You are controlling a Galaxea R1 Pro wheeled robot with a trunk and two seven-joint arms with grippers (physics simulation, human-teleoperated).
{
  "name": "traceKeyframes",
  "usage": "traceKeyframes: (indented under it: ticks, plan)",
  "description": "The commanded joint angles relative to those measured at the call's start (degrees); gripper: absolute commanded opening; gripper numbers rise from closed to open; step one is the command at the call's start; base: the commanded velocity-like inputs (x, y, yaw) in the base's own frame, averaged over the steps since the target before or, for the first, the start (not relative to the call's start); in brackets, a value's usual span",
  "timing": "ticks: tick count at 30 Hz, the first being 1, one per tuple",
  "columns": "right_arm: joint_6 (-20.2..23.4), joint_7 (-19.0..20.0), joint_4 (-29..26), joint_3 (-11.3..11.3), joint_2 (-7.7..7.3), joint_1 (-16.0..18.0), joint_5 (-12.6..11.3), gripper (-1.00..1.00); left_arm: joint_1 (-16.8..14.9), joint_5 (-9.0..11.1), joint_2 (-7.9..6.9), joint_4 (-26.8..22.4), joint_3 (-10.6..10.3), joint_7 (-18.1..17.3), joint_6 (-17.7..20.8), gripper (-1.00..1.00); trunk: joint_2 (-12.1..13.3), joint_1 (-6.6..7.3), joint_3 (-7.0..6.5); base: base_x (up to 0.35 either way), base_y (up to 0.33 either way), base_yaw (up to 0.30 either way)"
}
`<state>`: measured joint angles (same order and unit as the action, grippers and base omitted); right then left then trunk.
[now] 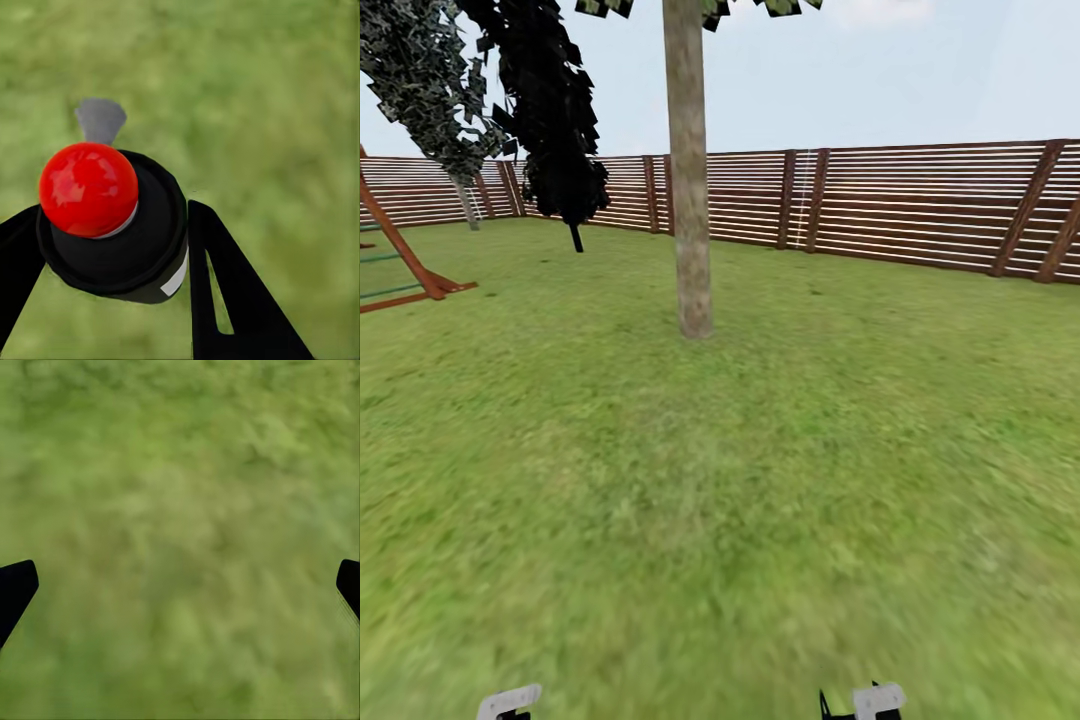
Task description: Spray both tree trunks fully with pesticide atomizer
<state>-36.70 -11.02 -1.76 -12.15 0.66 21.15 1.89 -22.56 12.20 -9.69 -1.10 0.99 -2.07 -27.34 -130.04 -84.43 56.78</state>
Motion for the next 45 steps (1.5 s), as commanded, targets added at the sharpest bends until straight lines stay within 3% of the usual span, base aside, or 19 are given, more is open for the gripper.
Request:
traceKeyframes:
  ticks: [1, 5, 28, 45]
  plan:
    - [-0.07, -0.59, -0.14, -0.39, -0.09, 0.04, 0.21, 1.0, -0.03, 0.27, -0.03, 0.05, 0.07, -0.22, -0.15, -1.0, -0.02, -0.03, 0.05, 0.337, 0.0, 0.0]
    - [-0.24, -0.61, -4.49, -0.33, -0.86, 0.07, 0.29, 1.0, -0.03, 0.28, 0.02, 0.05, 0.07, -0.22, -0.16, -1.0, -0.02, -0.03, 0.05, 0.337, 0.0, 0.0]
    - [-0.31, -0.58, -3.58, -0.42, -1.25, 0.05, 0.29, 1.0, -0.03, 0.28, 0.02, 0.04, 0.07, -0.22, -0.17, -1.0, -0.02, -0.03, 0.05, 0.337, 0.0, 0.0]
    - [-0.29, -0.85, -3.5, -0.33, -1.27, 0.05, 0.22, 1.0, -0.03, 0.28, 0.02, 0.05, 0.07, -0.22, -0.17, -1.0, -0.02, -0.03, 0.26, 0.337, 0.0, 0.086]
